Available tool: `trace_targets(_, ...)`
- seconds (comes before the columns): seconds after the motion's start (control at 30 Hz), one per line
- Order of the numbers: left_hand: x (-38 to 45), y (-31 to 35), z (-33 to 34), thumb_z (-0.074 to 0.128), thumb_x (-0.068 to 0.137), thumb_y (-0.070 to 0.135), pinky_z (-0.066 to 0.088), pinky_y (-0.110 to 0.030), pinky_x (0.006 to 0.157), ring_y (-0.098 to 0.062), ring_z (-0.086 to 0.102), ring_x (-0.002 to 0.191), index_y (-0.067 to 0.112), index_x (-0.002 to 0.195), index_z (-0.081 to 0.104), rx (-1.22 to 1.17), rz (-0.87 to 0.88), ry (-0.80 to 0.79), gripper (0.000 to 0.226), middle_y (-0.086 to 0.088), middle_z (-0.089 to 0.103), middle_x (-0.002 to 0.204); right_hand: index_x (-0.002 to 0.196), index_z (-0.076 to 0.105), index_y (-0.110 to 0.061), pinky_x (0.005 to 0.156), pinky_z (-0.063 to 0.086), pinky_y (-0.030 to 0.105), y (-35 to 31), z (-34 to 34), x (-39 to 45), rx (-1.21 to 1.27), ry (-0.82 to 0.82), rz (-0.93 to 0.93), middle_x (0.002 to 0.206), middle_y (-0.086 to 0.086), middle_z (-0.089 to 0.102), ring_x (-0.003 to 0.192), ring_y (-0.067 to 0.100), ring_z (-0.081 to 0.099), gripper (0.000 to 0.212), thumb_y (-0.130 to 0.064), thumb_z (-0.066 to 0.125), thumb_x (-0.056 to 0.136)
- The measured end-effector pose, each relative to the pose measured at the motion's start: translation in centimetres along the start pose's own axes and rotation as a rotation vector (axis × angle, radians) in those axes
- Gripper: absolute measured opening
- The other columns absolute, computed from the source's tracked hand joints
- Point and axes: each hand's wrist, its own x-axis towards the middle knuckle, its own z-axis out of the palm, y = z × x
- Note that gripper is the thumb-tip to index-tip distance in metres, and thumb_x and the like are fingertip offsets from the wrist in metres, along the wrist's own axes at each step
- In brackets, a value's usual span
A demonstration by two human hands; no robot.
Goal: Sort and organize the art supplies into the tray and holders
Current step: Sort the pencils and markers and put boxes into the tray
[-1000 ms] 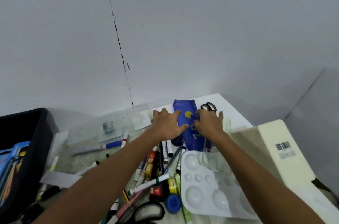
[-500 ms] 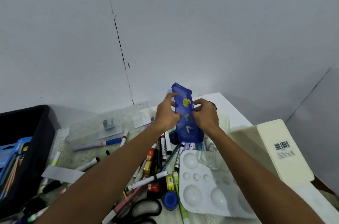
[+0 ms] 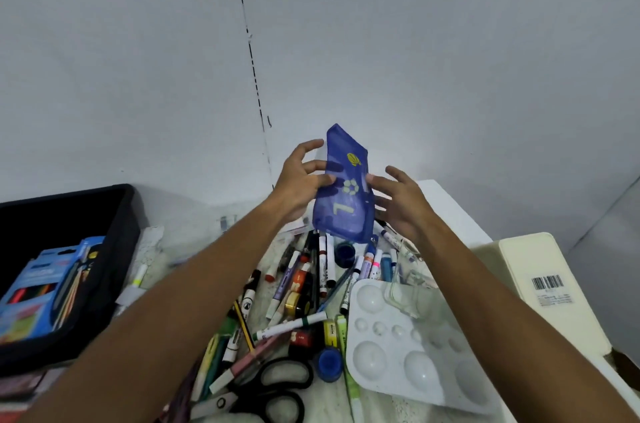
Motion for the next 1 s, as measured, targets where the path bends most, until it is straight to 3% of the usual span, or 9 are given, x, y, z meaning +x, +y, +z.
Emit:
trace_targets(0.1,-0.8,1.5,-1.7,0.058,0.083,-0.018,0.059,-0.037,0.071,-0.025,0.068,0.078,0.017,0.129,0.047,0.078,0.01,-0.051,0.059,-0.014,0.067,0.099,0.113,0.051,-0.014,0.074,0.057,0.038,-0.6,0.6,-0.5,0.037,-0.151,0.077,0.112,0.014,0.064,0.08,0.024,0.066,0.036,-0.005,0.069,0.082)
trace_targets(0.17,-1.8,2.2,-2.8,0.061,0.082,-0.016,0.06,-0.033,0.066,-0.024,0.068,0.078,0.016,0.129,0.048,0.16,0.011,-0.05,0.057,-0.015,0.067,0.1,0.105,0.061,-0.01,0.071,0.058,0.034,-0.7,1.4,-1.0,0.021,-0.204,0.087,0.098,0.01,0.069,0.071,0.02,0.068,0.023,-0.002,0.064,0.084)
trace_targets(0.23,-3.1,2.7,-3.7,0.065,0.081,-0.013,0.058,-0.029,0.061,-0.024,0.067,0.076,0.014,0.128,0.049,0.217,0.012,-0.017,0.056,-0.017,0.066,0.1,0.096,0.063,-0.01,0.065,0.059,0.031,-0.7,2.3,-1.8,0.036,-0.214,0.085,0.084,0.005,0.071,0.065,0.018,0.069,0.018,0.004,0.06,0.086)
trace_targets(0.37,-6.0,3.1,-5.3,0.076,0.08,0.01,0.053,-0.025,0.055,-0.019,0.066,0.07,0.017,0.124,0.052,0.386,-0.015,0.085,0.051,-0.013,0.068,0.098,0.085,0.057,-0.012,0.058,0.057,0.03,-0.3,4.0,-3.6,0.085,-0.246,0.075,0.077,0.007,0.071,0.065,0.021,0.071,0.02,0.008,0.057,0.087)
trace_targets(0.47,-8.8,3.1,-6.9,0.075,0.081,0.02,0.056,-0.031,0.057,-0.019,0.068,0.07,0.02,0.121,0.052,0.358,-0.162,0.104,0.046,-0.009,0.069,0.094,0.083,0.053,-0.011,0.057,0.057,0.03,0.5,5.3,-4.7,0.121,-0.264,0.074,0.081,0.01,0.071,0.069,0.023,0.072,0.022,0.01,0.057,0.087)
trace_targets(0.63,-13.8,2.2,-10.5,0.067,0.084,-0.001,0.059,-0.047,0.072,-0.023,0.069,0.074,0.01,0.111,0.057,0.052,-0.229,0.108,0.032,-0.015,0.067,0.1,0.091,0.059,-0.008,0.065,0.059,0.036,2.4,7.5,-7.1,0.055,-0.309,0.054,0.086,0.012,0.07,0.077,0.028,0.071,0.016,0.007,0.062,0.085)
trace_targets(0.73,-16.7,1.8,-12.4,0.064,0.083,-0.007,0.06,-0.046,0.07,-0.026,0.067,0.077,0.008,0.107,0.059,0.038,-0.223,0.153,0.028,-0.015,0.068,0.094,0.095,0.06,-0.008,0.061,0.058,0.033,3.3,8.7,-8.5,0.083,-0.326,0.063,0.082,0.01,0.071,0.073,0.024,0.071,0.008,-0.003,0.062,0.088)
trace_targets(0.87,-21.1,1.5,-15.0,0.066,0.081,-0.005,0.059,-0.04,0.062,-0.026,0.069,0.078,0.008,0.104,0.06,0.029,-0.234,0.172,0.027,-0.011,0.07,0.091,0.098,0.057,-0.011,0.059,0.058,0.033,4.2,9.7,-9.1,0.182,-0.264,0.081,0.083,0.009,0.07,0.067,0.024,0.071,0.012,-0.007,0.062,0.089)
trace_targets(1.0,-25.9,0.8,-17.7,0.067,0.081,-0.003,0.059,-0.038,0.058,-0.02,0.07,0.074,0.009,0.101,0.06,0.053,-0.246,0.247,0.024,-0.006,0.071,0.086,0.104,0.055,-0.012,0.058,0.057,0.032,5.8,11.0,-10.0,0.009,-0.296,0.095,0.094,0.008,0.064,0.07,0.021,0.069,0.022,-0.004,0.064,0.086)
